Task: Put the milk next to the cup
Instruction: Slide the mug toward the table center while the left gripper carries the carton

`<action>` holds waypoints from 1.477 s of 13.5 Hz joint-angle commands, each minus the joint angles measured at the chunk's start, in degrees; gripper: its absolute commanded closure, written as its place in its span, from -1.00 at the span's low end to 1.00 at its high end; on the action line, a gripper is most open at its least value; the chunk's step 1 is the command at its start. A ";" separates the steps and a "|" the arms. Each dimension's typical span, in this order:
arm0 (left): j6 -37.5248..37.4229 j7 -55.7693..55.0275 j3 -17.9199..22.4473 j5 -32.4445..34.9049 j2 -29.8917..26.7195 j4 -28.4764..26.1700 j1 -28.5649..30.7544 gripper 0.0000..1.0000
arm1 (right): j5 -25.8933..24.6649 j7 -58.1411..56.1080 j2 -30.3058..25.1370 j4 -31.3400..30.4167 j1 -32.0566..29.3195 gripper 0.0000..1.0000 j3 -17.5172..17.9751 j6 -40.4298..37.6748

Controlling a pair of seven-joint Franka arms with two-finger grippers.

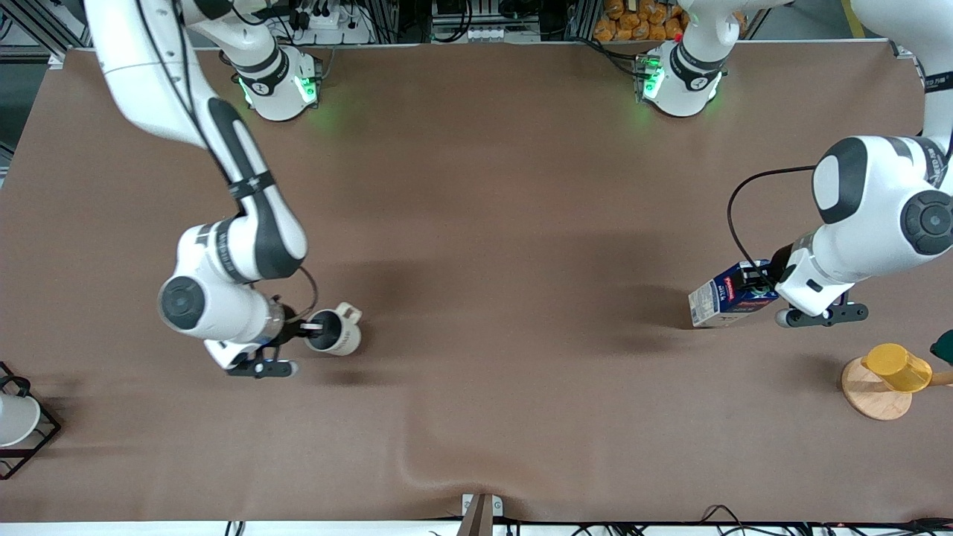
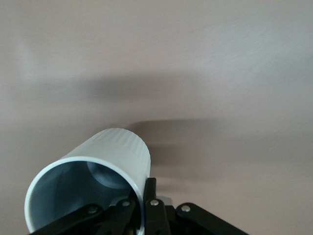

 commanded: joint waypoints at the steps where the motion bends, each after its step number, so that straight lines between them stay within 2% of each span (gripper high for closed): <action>1: -3.97 0.13 -1.49 -0.66 -1.20 2.66 0.32 -0.12 | 0.56 11.36 -1.96 -0.12 4.45 1.00 -0.46 -0.93; 4: -6.53 -1.26 -3.60 -1.36 -2.17 3.46 0.32 -0.13 | 0.03 26.82 -1.17 2.86 10.08 1.00 -0.46 -1.46; 8: -7.24 -13.46 -11.06 -1.37 -2.17 4.07 0.32 -0.12 | 0.38 41.07 1.55 4.54 16.05 1.00 -0.46 -0.59; 11: -7.24 -19.37 -16.24 -1.02 -2.17 4.51 0.23 -0.12 | 0.12 48.12 5.68 8.23 20.10 1.00 -0.46 1.60; 16: -10.04 -19.38 -22.66 -0.58 -2.17 4.51 0.23 -0.13 | 0.20 55.42 7.80 8.32 21.26 1.00 -0.46 7.05; 17: -10.74 -19.29 -23.46 -0.58 -2.17 4.51 0.23 -0.13 | 0.20 56.57 7.88 8.32 21.26 0.94 -0.46 8.11; 18: -10.93 -19.29 -24.77 -0.58 -2.17 4.51 0.32 -0.13 | 0.12 56.49 7.88 8.32 21.26 0.11 -0.46 8.29; 19: -10.93 -19.29 -25.74 -0.58 -2.08 4.86 0.32 -0.13 | 0.03 56.58 7.88 8.32 21.26 -0.99 -0.46 8.29; 20: -10.93 -19.55 -26.62 -0.58 -1.47 5.65 0.06 -0.13 | -0.23 55.97 7.80 8.32 21.34 -1.00 -0.46 8.29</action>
